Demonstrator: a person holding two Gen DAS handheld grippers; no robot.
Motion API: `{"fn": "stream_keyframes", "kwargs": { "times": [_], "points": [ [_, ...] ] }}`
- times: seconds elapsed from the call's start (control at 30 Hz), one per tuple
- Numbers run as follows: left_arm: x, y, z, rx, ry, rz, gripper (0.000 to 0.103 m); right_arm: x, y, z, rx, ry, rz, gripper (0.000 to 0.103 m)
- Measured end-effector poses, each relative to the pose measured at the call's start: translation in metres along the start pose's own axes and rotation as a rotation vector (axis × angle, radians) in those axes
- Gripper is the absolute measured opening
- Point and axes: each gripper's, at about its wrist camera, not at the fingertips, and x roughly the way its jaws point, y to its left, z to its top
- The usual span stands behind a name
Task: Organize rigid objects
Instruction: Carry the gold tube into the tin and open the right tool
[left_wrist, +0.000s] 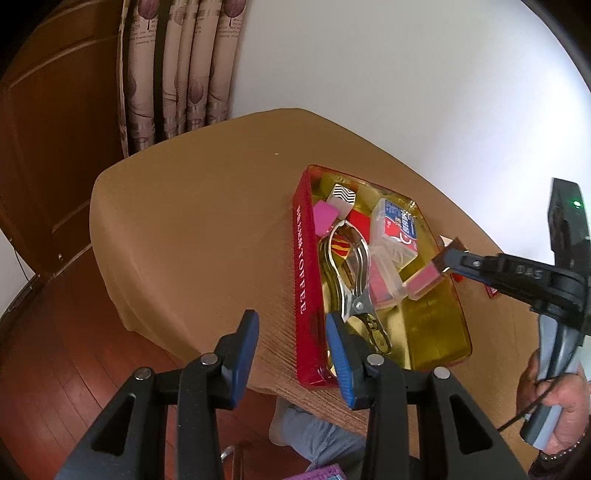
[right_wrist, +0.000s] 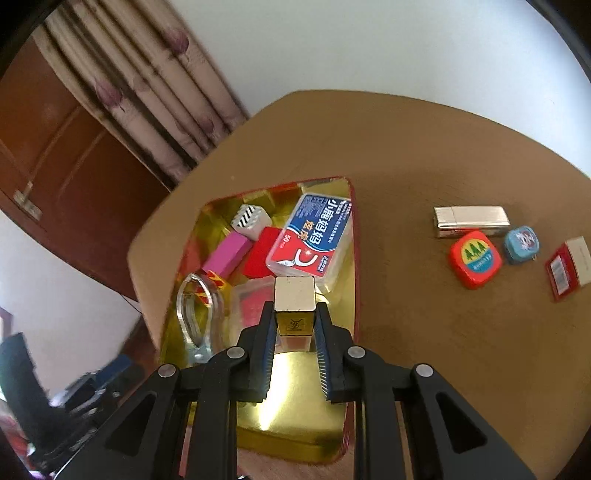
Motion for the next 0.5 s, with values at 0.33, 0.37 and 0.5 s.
{"fn": "stream_keyframes", "kwargs": {
  "times": [0.33, 0.37, 0.5],
  "points": [
    [0.01, -0.003, -0.003, 0.022, 0.031, 0.021, 0.039, -0.044, -0.016, 0.0, 0.06, -0.212, -0.024, 0.092],
    [0.011, -0.003, -0.003, 0.02, 0.03, 0.022, 0.039, -0.057, -0.026, -0.005, 0.075, -0.262, -0.057, 0.092],
    [0.011, -0.003, -0.003, 0.012, 0.03, 0.024, 0.039, -0.101, -0.078, -0.053, 0.085, -0.511, -0.34, 0.103]
  ]
}}
